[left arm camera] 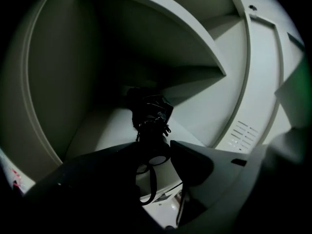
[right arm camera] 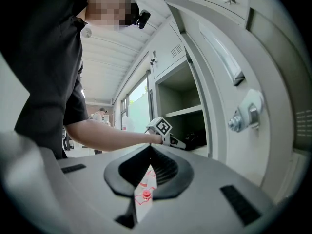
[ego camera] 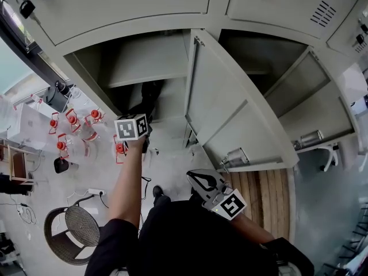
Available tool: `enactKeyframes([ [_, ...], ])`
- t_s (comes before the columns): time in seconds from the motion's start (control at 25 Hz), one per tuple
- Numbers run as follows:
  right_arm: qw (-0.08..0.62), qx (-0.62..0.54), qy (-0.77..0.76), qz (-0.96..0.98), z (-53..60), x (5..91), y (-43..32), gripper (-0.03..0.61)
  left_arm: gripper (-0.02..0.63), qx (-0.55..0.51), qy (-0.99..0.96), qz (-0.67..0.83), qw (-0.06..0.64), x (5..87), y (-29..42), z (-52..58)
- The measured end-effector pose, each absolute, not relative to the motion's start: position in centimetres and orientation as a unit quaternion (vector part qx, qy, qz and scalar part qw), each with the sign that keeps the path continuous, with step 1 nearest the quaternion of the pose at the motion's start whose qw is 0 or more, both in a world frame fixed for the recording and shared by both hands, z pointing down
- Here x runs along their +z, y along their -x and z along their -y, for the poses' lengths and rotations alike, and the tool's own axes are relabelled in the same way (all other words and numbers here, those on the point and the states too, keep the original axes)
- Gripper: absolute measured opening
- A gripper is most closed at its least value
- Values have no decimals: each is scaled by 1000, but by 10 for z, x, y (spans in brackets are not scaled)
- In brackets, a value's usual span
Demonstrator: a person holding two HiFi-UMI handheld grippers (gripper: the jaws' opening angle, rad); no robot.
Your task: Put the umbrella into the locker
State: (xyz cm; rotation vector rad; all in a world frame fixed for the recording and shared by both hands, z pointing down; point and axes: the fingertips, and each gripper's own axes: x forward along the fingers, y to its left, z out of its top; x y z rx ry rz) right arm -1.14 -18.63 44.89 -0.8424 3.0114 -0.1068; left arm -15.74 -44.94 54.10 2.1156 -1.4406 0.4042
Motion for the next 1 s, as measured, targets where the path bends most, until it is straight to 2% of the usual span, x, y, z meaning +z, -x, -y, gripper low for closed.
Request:
enactKeyframes([
  [0.16,7,-32,264,-964,187,449,12,12,209,220,-781,545,212,543,158,450],
  [0.32,4,-32,258,-966,185,450,13,12,209,242,-773,553,197,547,160,452],
  [0.52,2,-29,252,-967,182,450,14,12,209,241,-772,551,204,550,157,453],
  [0.6,4,-30,251,-967,179,449,15,11,210,255,-767,558,188,554,160,452],
  [0.8,-2,-31,257,-966,176,449,9,12,262,259,-771,564,139,552,159,450],
  [1.0,1,-29,264,-964,176,448,1,12,262,233,-773,579,114,533,167,427],
])
